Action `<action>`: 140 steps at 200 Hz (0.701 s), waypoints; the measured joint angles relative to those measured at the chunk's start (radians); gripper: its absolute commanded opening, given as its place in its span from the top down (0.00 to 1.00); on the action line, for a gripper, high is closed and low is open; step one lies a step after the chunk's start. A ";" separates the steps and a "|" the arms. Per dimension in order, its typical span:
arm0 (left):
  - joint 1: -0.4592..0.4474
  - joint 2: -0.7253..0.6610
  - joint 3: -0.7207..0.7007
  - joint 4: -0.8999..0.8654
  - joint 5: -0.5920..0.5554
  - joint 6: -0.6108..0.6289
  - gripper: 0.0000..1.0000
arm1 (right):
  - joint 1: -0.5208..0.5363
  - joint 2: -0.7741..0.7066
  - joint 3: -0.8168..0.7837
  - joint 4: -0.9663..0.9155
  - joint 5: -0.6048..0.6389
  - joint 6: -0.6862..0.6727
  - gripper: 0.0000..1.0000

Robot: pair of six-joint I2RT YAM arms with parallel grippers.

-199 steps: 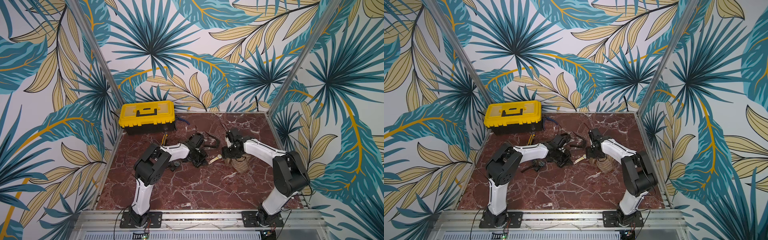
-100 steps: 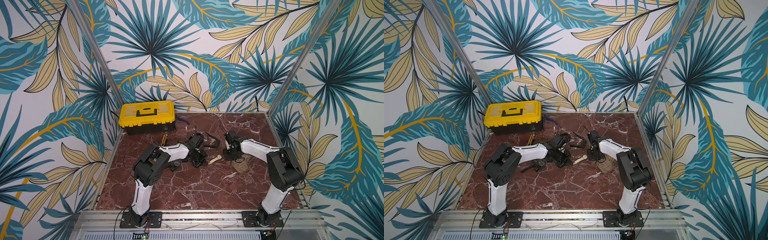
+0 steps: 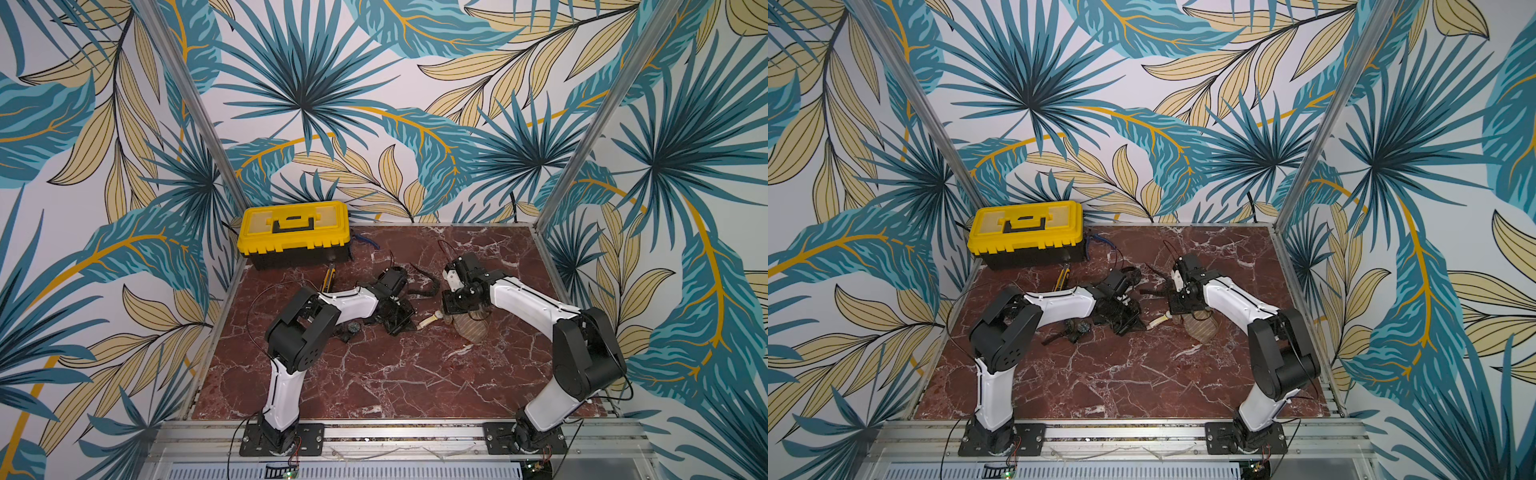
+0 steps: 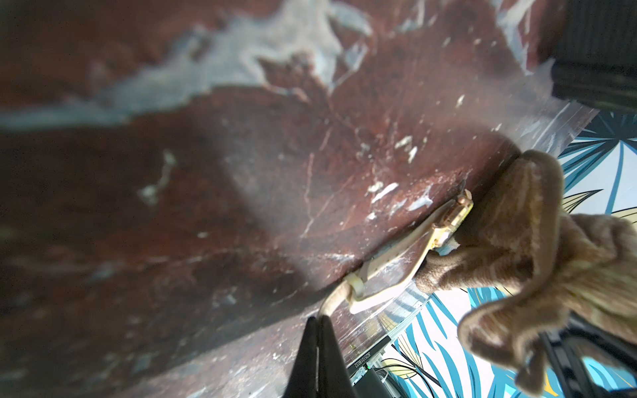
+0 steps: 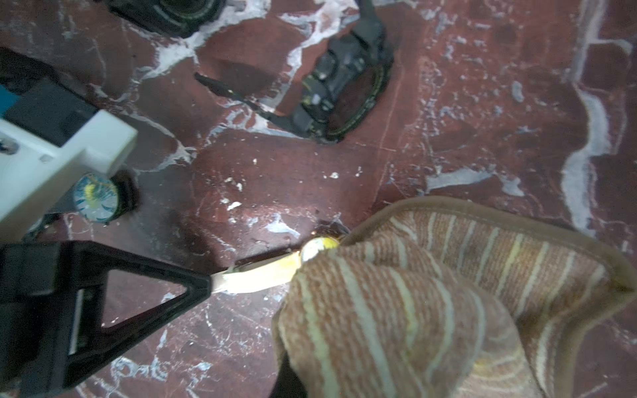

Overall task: Wipe the watch dial
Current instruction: Wipe the dirt from the watch dial.

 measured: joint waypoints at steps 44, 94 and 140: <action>0.000 0.000 0.000 -0.008 0.001 0.001 1.00 | 0.004 0.145 0.079 -0.029 -0.045 0.005 1.00; 0.000 0.000 0.000 -0.014 0.001 0.001 1.00 | 0.004 0.189 0.083 -0.056 -0.024 0.031 1.00; 0.000 0.000 0.000 -0.014 0.001 0.001 1.00 | -0.023 0.189 0.091 -0.082 0.027 0.042 1.00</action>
